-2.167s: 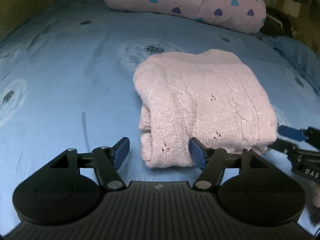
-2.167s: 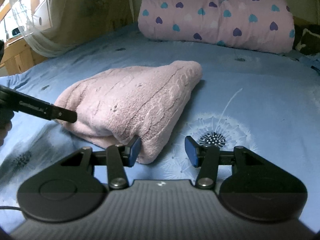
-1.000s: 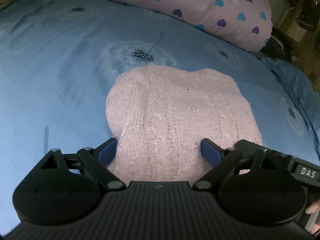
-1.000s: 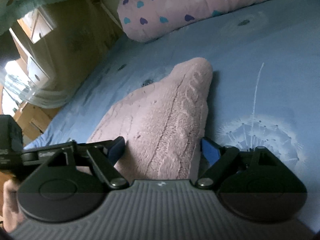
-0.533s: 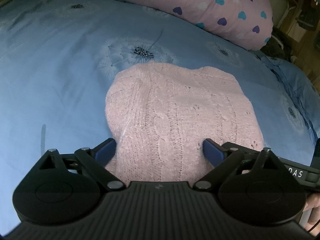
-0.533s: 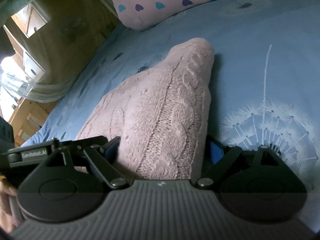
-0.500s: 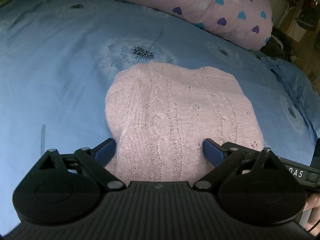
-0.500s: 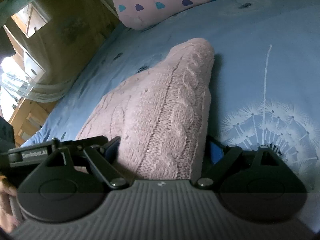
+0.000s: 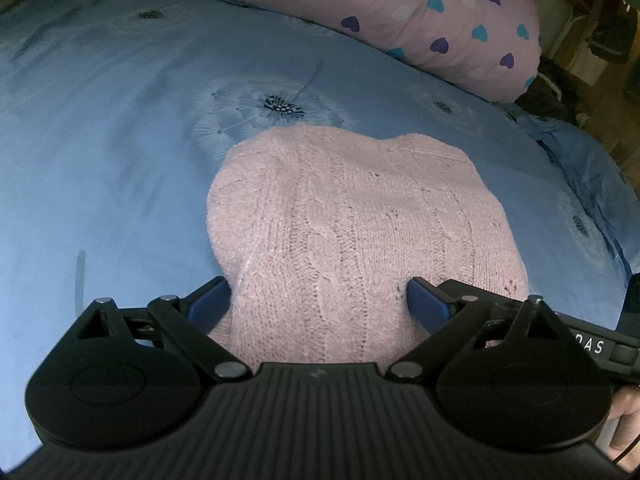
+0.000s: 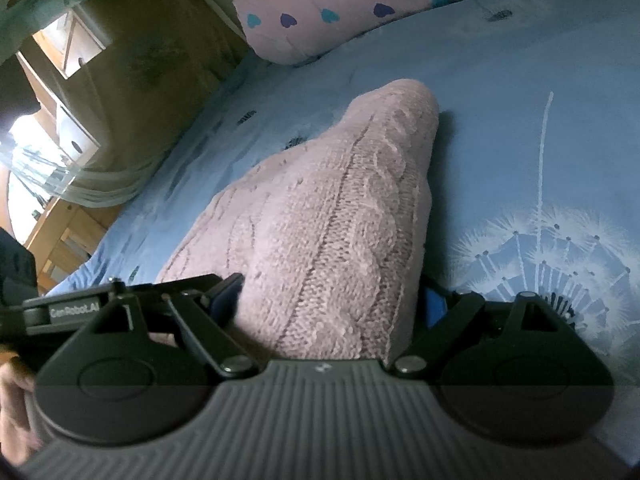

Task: Fold small clothes

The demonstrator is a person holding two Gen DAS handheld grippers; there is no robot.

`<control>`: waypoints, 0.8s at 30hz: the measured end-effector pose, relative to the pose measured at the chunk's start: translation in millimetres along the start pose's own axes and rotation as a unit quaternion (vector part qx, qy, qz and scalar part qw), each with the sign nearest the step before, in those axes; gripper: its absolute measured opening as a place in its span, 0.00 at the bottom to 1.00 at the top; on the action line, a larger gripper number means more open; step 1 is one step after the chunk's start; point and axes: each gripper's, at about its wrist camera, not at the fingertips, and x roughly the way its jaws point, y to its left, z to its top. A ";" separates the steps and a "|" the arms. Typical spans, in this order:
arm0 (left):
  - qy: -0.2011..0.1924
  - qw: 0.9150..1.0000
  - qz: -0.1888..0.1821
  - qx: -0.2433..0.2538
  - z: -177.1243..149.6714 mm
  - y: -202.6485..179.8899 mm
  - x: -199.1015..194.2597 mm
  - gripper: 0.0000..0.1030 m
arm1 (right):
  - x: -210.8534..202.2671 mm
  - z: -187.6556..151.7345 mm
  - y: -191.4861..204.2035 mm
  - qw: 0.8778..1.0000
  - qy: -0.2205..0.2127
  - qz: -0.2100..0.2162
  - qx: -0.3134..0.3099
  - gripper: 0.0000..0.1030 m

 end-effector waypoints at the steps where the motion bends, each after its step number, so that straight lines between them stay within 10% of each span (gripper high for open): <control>1: 0.000 1.000 -0.002 -0.001 0.2 0.3 0.8 0.95 | 0.0 -0.2 0.4 1.000 -0.001 0.001 -0.002 0.84; 15: -0.005 1.000 -0.018 -0.005 -0.8 2.4 9.7 0.96 | -0.1 2.2 -2.2 1.000 0.000 0.011 0.008 0.74; 24: -0.001 0.998 -0.055 -0.022 1.4 8.3 0.4 0.72 | -6.8 1.5 9.0 1.000 -0.012 0.000 0.003 0.56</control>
